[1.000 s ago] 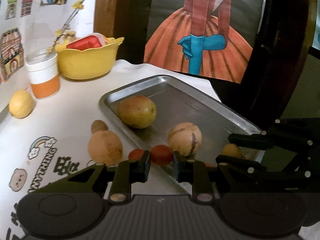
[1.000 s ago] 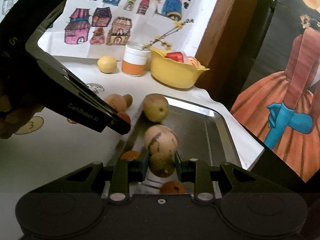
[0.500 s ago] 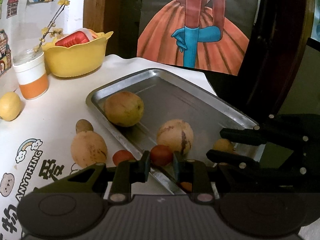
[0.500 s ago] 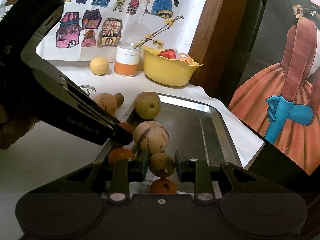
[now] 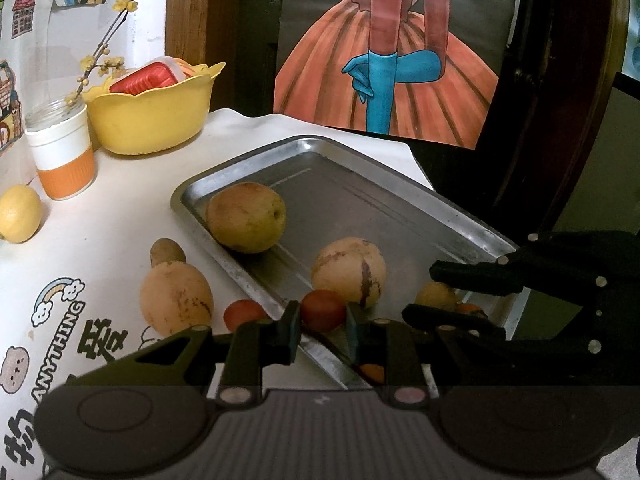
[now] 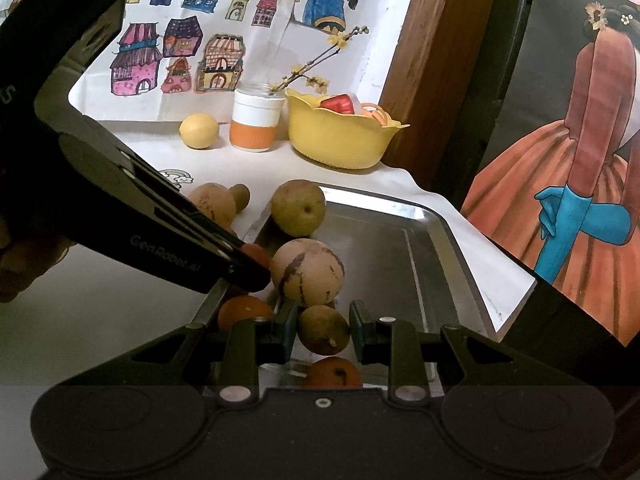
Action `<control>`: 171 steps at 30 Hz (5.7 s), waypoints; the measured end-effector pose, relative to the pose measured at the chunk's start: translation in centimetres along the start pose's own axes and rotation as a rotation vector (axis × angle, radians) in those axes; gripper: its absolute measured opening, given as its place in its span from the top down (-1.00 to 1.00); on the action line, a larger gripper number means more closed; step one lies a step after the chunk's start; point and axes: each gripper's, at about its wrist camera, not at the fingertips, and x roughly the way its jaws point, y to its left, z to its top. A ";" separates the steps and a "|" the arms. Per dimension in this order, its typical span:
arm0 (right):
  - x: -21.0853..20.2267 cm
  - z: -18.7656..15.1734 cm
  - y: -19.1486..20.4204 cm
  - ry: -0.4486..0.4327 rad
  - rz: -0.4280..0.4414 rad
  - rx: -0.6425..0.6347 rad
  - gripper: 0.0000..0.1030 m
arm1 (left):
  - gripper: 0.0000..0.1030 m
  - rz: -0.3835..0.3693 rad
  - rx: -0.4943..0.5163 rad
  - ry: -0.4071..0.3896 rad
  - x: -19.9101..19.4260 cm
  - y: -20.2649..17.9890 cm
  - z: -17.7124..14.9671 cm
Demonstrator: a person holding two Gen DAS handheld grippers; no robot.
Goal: Organize fruits
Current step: 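Carry the tomato and brown fruit with both tools down into the tray, then open both tools to release the fruits in the tray, then lift both open tools away from the tray, then grasp the large tan round fruit with the left tool while the right tool grasps a red tomato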
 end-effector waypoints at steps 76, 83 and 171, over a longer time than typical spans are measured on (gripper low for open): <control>-9.6 -0.8 10.9 0.049 0.096 0.026 -0.99 | -0.99 0.269 -0.234 -0.111 -16.3 7.3 -11.4; -8.4 0.2 13.8 0.078 0.154 -0.047 -0.99 | -0.99 0.330 -0.249 -0.094 -17.4 9.0 -12.4; 6.6 4.8 8.0 0.040 0.094 -0.343 0.54 | -0.04 0.022 -0.288 -0.040 -0.2 9.6 -0.2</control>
